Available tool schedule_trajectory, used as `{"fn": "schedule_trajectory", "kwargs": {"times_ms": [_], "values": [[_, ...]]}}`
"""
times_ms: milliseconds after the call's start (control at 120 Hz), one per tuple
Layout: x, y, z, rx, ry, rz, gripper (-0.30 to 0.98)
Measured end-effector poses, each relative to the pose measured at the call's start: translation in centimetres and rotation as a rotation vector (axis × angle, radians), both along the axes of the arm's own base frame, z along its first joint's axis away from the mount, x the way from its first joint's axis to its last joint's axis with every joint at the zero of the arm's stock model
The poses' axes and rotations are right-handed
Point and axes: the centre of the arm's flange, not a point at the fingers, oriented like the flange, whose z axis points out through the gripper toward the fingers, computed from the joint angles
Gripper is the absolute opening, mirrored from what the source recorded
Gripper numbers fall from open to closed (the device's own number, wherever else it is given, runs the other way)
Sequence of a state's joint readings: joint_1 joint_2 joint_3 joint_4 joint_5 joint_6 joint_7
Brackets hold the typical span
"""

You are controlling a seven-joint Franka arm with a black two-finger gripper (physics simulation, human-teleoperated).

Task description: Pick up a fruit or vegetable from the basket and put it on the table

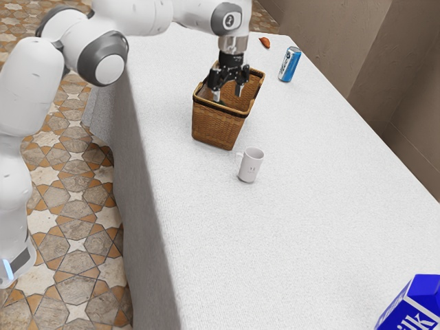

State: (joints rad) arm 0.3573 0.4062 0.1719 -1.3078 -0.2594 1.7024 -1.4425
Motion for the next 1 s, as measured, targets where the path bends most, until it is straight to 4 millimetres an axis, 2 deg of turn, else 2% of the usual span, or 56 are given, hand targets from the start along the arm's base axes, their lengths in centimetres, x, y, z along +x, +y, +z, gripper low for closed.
{"fn": "schedule_trajectory", "kwargs": {"times_ms": [367, 558, 725, 1000], "values": [[-0.1, 0.7, -3.2, -0.023, 0.005, -0.097, 0.69], [1.0, 0.9, -5.1, -0.012, -0.010, -0.148, 0.69], [0.8, 2.3, -6.4, -0.025, -0.027, -0.152, 0.69], [1.1, 2.8, -7.6, -0.035, -0.048, -0.178, 0.56]]}}
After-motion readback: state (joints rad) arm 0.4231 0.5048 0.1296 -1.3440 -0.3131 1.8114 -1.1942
